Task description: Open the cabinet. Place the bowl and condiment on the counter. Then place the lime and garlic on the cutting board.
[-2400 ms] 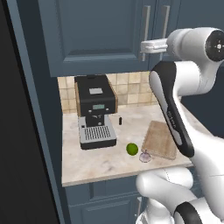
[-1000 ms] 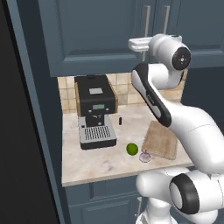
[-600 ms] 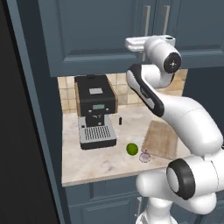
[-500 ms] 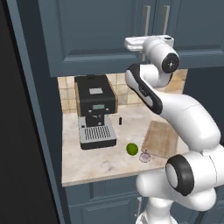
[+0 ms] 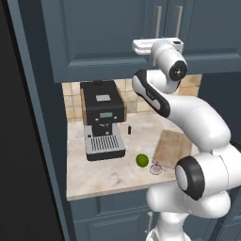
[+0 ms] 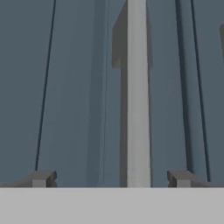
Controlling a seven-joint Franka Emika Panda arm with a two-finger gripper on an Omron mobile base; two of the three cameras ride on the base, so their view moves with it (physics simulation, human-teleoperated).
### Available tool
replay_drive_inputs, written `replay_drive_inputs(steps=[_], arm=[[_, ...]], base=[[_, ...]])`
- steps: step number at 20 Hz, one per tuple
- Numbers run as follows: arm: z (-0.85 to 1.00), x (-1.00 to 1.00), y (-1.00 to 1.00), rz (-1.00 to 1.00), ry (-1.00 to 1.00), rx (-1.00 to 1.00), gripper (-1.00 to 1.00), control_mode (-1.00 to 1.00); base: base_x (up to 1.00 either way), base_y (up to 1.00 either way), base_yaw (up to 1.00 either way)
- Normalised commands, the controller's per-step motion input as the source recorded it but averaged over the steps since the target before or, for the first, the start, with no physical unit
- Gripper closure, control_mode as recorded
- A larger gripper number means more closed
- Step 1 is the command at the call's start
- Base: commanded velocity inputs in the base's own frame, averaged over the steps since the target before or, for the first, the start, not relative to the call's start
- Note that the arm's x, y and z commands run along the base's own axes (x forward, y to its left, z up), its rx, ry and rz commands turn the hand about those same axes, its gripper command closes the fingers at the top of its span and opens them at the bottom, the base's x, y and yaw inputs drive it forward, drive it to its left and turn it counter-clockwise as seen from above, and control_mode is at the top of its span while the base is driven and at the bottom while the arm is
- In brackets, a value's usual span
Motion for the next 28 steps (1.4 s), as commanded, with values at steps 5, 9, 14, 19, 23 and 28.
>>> replay_drive_inputs(steps=[5,9,14,19,23,28], arm=[[0.0,0.59,0.0,0.0,-0.03,0.01,-1.0,-1.0],[0.0,0.45,0.0,0.0,0.0,0.0,1.0,-1.0],[0.0,0.0,0.03,-0.02,0.01,0.05,1.0,-1.0],[0.02,-0.13,0.32,0.15,0.08,0.19,1.0,-1.0],[0.15,-0.23,0.55,0.25,0.13,0.14,1.0,-1.0],[0.13,-0.39,0.6,0.32,0.16,0.11,1.0,-1.0]], base=[[0.0,0.0,0.0],[0.0,0.0,0.0],[0.0,0.0,0.0],[0.0,0.0,0.0],[0.0,0.0,0.0],[0.0,0.0,0.0]])
